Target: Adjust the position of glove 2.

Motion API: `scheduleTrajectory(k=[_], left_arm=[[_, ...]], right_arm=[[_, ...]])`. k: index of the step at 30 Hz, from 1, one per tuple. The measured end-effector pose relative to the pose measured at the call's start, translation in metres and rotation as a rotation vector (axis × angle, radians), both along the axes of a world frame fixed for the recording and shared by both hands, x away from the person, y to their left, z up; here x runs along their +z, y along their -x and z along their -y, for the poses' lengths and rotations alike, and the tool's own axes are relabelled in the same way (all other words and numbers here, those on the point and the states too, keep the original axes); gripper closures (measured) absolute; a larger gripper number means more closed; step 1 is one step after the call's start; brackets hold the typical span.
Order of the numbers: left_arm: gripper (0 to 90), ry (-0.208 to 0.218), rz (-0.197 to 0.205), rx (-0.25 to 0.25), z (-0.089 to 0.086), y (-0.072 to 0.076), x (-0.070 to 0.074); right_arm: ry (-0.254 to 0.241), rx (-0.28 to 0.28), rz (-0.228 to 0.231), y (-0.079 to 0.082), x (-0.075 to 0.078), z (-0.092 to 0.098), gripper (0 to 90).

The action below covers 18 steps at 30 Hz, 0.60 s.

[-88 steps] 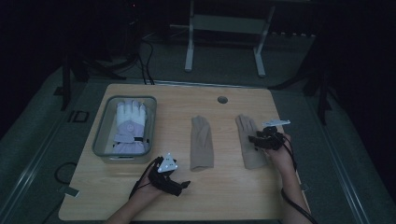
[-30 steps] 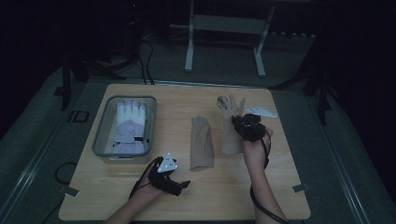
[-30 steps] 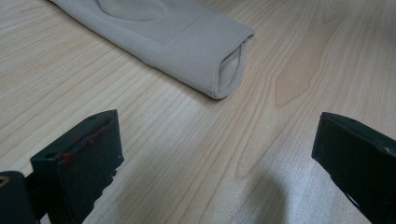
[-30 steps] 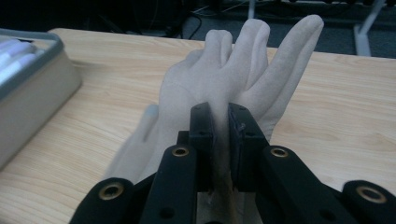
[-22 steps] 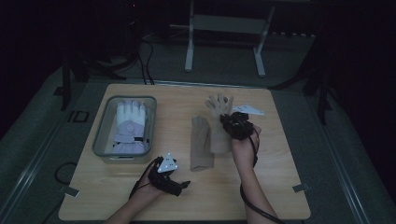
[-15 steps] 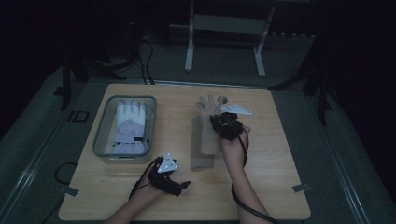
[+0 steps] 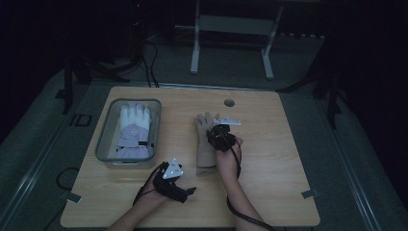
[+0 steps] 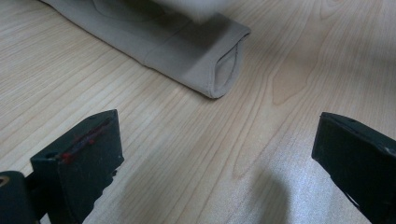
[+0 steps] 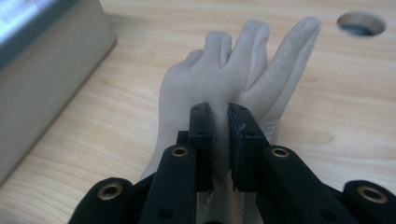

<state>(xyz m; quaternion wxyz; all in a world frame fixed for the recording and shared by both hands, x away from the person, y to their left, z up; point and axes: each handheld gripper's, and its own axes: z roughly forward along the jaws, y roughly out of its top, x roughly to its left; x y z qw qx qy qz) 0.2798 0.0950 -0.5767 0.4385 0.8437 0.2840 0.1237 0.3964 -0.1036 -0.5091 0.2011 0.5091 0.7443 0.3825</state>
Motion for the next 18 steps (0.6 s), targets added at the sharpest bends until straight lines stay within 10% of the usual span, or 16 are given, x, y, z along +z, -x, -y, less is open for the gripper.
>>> scheduleTrajectory(k=[14, 18], left_arm=[[2.0, -0.004, 0.0, -0.001, 0.001, 0.0, 0.0], [2.0, -0.003, 0.0, -0.001, 0.0, 0.0, 0.0]], right_arm=[[0.026, 0.005, -0.086, -0.002, -0.033, -0.005, 74.9], [0.01, 0.015, -0.084, -0.002, -0.033, -0.002, 59.5]])
